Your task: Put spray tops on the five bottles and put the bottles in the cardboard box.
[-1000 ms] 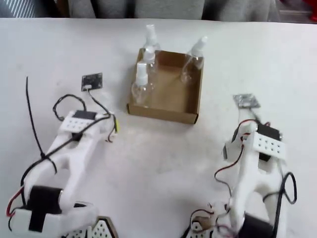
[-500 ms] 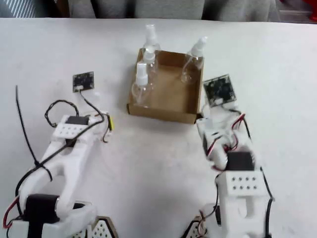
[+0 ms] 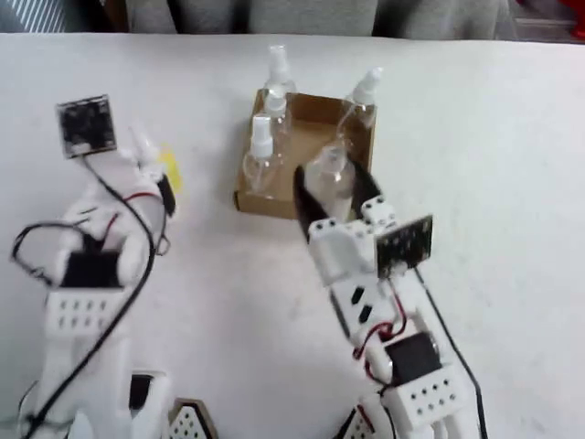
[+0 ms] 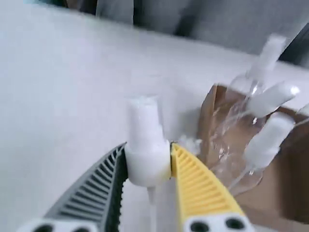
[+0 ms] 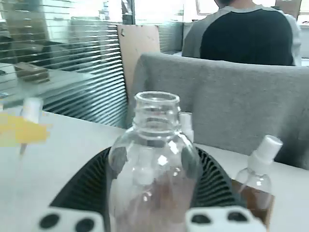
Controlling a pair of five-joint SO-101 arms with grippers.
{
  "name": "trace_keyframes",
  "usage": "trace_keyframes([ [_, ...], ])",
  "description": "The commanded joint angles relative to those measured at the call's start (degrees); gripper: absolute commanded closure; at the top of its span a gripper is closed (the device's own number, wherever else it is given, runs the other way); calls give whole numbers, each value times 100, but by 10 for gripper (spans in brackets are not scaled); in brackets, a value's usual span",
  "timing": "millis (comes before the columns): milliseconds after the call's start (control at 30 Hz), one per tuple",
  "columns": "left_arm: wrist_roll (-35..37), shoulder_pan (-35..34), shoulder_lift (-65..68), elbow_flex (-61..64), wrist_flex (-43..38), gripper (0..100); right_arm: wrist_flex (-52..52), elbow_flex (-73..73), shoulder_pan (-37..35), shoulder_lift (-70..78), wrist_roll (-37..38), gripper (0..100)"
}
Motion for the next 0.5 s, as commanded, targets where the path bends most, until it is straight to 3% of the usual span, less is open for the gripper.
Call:
trace_keyframes([
  [0, -580, -31, -769, -1160, -114, 980, -136, 554, -708, -743, -237, 982],
  [133, -624, 40, -523, -2418, -114, 980, -154, 1407, -1499, -1393, -229, 982],
  [267, -624, 505, -127, -3481, -70, 980, -136, 2013, -1842, -2053, -220, 982],
  [467, -607, 1824, 224, -4466, 273, 980, 646, 2004, -1930, -2316, -220, 982],
])
